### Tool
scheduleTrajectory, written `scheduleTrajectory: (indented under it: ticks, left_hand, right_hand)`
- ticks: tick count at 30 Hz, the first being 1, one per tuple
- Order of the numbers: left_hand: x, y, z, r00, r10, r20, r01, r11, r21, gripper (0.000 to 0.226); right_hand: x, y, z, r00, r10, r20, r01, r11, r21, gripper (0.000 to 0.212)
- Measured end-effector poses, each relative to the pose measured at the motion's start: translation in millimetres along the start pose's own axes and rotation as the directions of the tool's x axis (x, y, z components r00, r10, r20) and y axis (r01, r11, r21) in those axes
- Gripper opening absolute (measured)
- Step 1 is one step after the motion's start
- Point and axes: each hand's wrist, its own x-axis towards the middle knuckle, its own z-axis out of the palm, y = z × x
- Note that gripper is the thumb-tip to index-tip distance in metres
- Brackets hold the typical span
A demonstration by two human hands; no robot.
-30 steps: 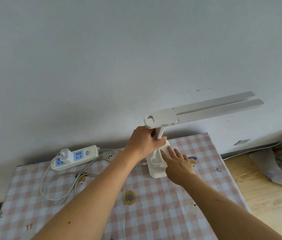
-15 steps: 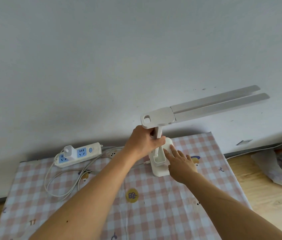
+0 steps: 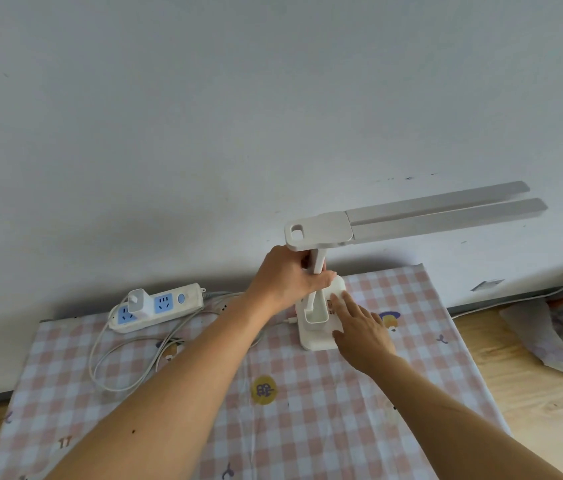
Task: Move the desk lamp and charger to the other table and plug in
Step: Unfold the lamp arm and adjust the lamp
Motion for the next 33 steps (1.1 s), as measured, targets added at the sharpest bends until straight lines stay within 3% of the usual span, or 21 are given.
scheduleTrajectory:
  ticks: [4, 9, 15, 25, 31, 33]
  left_hand:
    - [-2.4, -15.1, 1.2, 0.997, -0.059, 0.039, 0.057, 0.997, 0.043, 0.052]
    - [-12.3, -48.0, 10.0, 0.970, -0.161, 0.181, 0.130, 0.977, 0.170, 0.078]
    - [-12.6, -57.3, 17.1, 0.975, -0.157, 0.156, 0.119, 0.967, 0.226, 0.077]
    - [-10.7, -63.1, 27.6, 0.983, -0.155, 0.098, 0.133, 0.971, 0.200, 0.077]
    - [-13.3, -63.5, 33.8, 0.990, -0.076, 0.114, 0.048, 0.972, 0.231, 0.064]
    - [-14.1, -65.7, 38.0, 0.987, -0.083, 0.141, 0.041, 0.961, 0.273, 0.069]
  right_hand:
    - [-11.5, 11.8, 2.1, 0.992, 0.054, -0.113, -0.053, 0.998, 0.013, 0.063]
    - [-17.9, 21.7, 1.8, 0.998, 0.031, -0.055, -0.034, 0.997, -0.066, 0.061]
    - [-12.5, 17.5, -2.2, 0.998, 0.049, 0.030, -0.045, 0.992, -0.121, 0.056]
    - [-11.6, 12.1, -8.3, 0.997, 0.072, 0.012, -0.071, 0.993, -0.091, 0.059]
    - [-9.8, 9.6, -9.5, 0.998, 0.060, 0.024, -0.057, 0.993, -0.100, 0.059]
    - [-9.4, 9.3, -9.9, 0.997, 0.064, 0.033, -0.061, 0.994, -0.090, 0.060]
